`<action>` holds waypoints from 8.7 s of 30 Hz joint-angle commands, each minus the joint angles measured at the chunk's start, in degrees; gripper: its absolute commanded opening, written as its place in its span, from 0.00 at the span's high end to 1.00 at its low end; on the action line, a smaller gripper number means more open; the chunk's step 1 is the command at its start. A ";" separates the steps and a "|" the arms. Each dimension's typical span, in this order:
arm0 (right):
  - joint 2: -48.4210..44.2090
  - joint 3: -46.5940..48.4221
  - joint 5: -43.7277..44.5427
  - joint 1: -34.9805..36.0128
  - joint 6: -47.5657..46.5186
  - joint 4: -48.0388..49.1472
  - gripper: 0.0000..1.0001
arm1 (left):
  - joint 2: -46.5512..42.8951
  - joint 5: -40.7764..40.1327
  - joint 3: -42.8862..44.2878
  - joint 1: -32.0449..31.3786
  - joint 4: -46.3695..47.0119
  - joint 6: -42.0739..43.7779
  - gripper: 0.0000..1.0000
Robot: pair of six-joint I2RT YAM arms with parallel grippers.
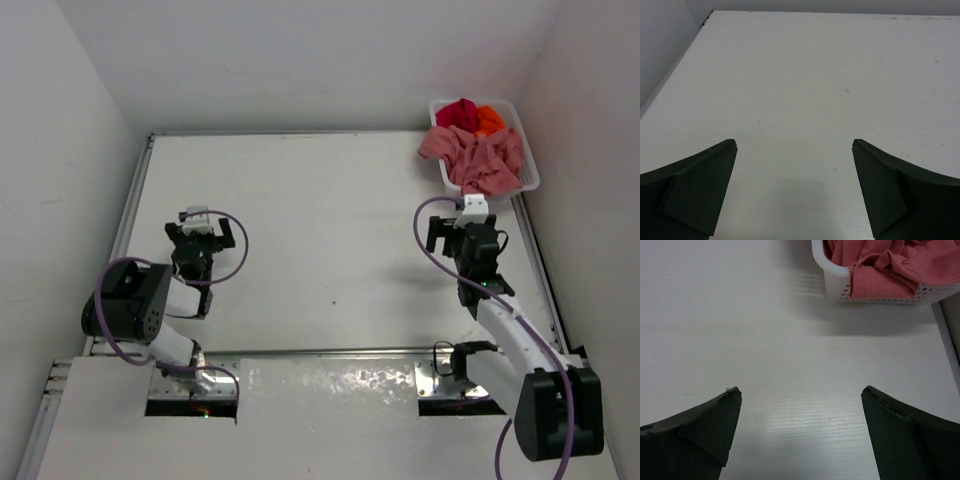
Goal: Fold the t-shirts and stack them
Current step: Grab crumpled tshirt from bin with the right arm, then move the tshirt to the center of the board, then flatten out the tshirt
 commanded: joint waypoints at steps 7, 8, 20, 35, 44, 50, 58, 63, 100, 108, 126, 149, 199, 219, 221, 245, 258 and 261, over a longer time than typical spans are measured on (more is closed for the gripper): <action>3.64 19.72 -0.46 -0.08 0.01 -9.84 0.01 | -11.20 18.21 12.37 0.76 -26.08 8.46 0.00; 5.22 23.24 -1.43 -0.17 -2.26 -11.94 0.01 | -12.26 22.08 16.68 0.58 -31.73 9.45 0.00; 46.26 77.88 1.45 -16.07 12.92 -37.62 0.33 | -8.66 2.80 54.68 -2.67 -64.83 22.58 0.00; 70.01 89.71 3.76 -16.34 3.08 -38.34 0.20 | -13.06 8.67 49.94 -3.55 -77.32 17.82 0.00; 58.53 87.35 -0.21 -15.29 -3.78 -32.03 1.00 | -13.15 9.38 50.38 -3.55 -76.44 14.30 0.04; 40.07 83.22 -4.58 -7.57 -10.80 -24.28 1.00 | -13.15 8.33 50.21 -3.46 -74.33 11.05 0.04; 24.93 78.20 -28.06 6.06 -1.68 -3.63 1.00 | -13.15 3.50 50.73 -3.20 -70.99 9.81 0.04; 27.56 78.82 -27.81 12.92 6.48 0.51 1.00 | -12.97 -4.67 53.10 -2.06 -66.52 12.62 0.04; 50.32 42.43 -21.83 24.78 24.61 -21.28 0.45 | -11.22 28.03 35.02 -25.33 -108.71 50.42 0.26; 56.30 45.85 -17.09 29.36 21.27 -19.35 0.42 | -11.04 17.91 24.73 -26.93 -96.40 51.39 0.26; 60.45 52.98 -19.81 29.11 21.35 -14.71 1.00 | -8.31 9.02 28.65 -21.76 -90.23 40.15 1.00; 31.10 78.15 -24.98 -1.22 18.54 -28.93 1.00 | 1.98 27.38 95.76 7.09 -97.08 41.88 1.00; 51.62 48.67 -13.92 11.61 18.86 -47.91 0.83 | 19.94 13.71 64.44 5.06 -109.05 32.93 0.42; 89.35 98.05 -8.55 7.57 27.87 -50.74 0.76 | 60.96 1.21 119.72 3.04 -111.08 25.02 0.33; 87.60 102.36 -10.40 7.57 23.74 -48.98 0.61 | 59.02 0.15 122.79 3.39 -109.05 22.48 0.18; 24.58 27.15 -16.81 10.99 26.36 -42.03 0.41 | 6.55 28.80 56.82 16.50 -120.51 17.46 0.65; 36.16 21.96 -22.97 11.08 28.03 -38.87 0.40 | 12.95 29.32 50.21 14.38 -102.99 7.89 0.48; 37.93 21.43 -22.53 11.08 29.43 -35.27 0.41 | 13.57 32.57 50.12 14.29 -101.50 6.57 0.48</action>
